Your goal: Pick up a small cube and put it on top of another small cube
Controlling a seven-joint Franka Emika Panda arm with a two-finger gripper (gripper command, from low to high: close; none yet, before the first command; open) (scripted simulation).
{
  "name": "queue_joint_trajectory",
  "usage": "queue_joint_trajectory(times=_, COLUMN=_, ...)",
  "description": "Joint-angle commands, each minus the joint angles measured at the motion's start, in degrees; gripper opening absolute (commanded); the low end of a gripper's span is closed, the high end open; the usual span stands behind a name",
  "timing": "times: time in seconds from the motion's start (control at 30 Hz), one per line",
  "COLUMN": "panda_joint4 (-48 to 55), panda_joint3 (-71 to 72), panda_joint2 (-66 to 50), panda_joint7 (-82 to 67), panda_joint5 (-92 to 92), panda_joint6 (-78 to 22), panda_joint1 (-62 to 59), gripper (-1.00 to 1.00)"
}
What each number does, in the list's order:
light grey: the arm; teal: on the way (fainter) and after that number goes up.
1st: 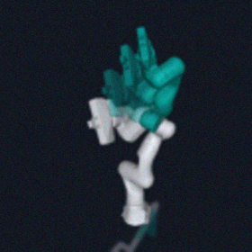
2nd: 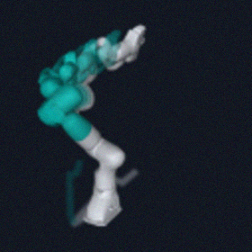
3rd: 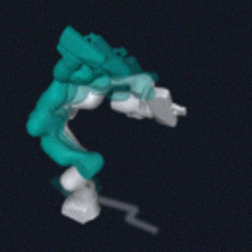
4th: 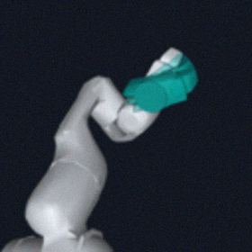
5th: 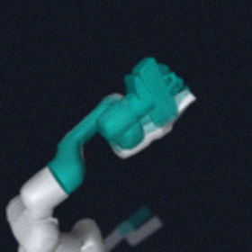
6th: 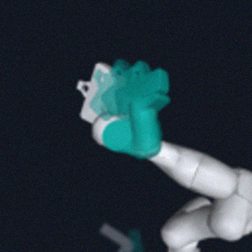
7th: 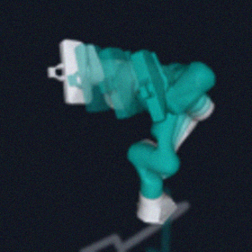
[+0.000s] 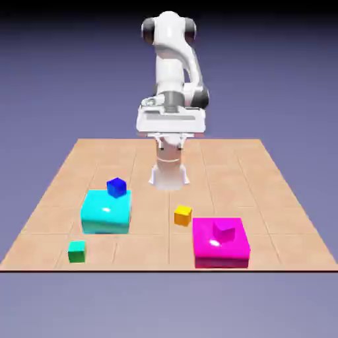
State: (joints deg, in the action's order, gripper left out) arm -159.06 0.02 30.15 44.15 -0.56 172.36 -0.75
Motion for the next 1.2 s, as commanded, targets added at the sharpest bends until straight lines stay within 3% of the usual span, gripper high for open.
queue_joint_trajectory(times=0.0, panda_joint4=1.61, panda_joint3=0.02, panda_joint2=-2.08, panda_joint7=1.41, panda_joint5=-0.47, panda_joint6=-1.37, panda_joint1=-1.19, gripper=0.0)
queue_joint_trajectory(times=0.93, panda_joint4=46.61, panda_joint3=0.47, panda_joint2=-60.21, panda_joint7=40.79, panda_joint5=-13.57, panda_joint6=-39.54, panda_joint1=-34.56, gripper=0.0)
queue_joint_trajectory(times=1.13, panda_joint4=46.72, panda_joint3=1.52, panda_joint2=-67.74, panda_joint7=39.7, panda_joint5=-14.88, panda_joint6=-32.11, panda_joint1=-34.35, gripper=0.0)
queue_joint_trajectory(times=1.17, panda_joint4=46.72, panda_joint3=1.52, panda_joint2=-67.75, panda_joint7=39.7, panda_joint5=-14.88, panda_joint6=-32.11, panda_joint1=-34.35, gripper=-1.0)
